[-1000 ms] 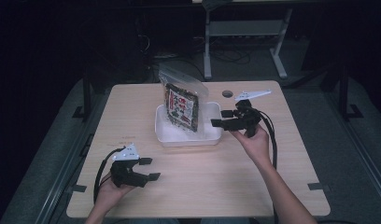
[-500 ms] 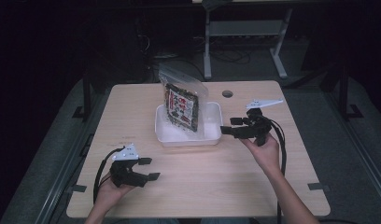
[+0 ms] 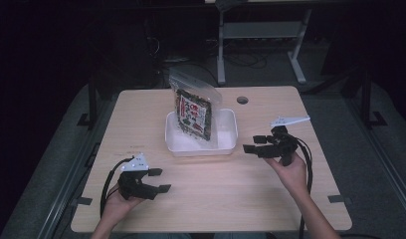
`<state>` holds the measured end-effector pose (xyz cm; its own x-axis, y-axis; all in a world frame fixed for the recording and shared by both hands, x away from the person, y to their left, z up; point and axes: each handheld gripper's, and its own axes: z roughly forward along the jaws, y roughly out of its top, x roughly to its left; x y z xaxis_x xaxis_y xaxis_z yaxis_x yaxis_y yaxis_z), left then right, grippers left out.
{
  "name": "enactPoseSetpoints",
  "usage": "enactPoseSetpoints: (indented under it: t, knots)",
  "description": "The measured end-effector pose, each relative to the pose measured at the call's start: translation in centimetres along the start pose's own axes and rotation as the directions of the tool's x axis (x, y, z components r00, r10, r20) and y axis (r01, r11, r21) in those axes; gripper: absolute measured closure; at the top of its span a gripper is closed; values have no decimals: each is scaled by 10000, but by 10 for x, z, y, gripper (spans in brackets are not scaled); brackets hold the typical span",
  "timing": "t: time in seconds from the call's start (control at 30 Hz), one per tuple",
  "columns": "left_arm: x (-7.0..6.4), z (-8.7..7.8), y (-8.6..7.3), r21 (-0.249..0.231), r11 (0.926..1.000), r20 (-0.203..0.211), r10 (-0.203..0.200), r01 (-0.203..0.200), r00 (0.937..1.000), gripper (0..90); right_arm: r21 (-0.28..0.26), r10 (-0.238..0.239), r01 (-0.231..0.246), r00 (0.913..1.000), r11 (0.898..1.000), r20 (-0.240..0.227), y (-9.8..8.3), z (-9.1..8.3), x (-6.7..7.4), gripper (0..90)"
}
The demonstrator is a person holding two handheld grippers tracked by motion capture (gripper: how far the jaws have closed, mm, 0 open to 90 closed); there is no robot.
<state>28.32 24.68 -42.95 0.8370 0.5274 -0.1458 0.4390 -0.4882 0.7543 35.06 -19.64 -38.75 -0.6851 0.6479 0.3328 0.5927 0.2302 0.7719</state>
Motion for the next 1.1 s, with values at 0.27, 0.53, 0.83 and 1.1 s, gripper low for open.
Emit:
enactPoseSetpoints:
  t: [0.27,0.53,0.83,1.1]
  knots:
    - [0,0,0,52,10000,-16,19,-19,10000,296,6,110,-110,9999,9999,-37,-14,-6,-1,322]
    - [0,0,0,73,10000,-37,58,-58,10000,295,72,319,-318,9995,9995,-52,-36,-12,-2,321]
    - [-2,1,0,96,9999,-20,79,-79,10000,294,203,527,-527,9986,9984,-20,-61,-17,-3,317]
    - [-2,2,0,121,9999,-14,88,-88,10000,289,254,533,-535,9986,9982,62,-73,-24,-1,303]
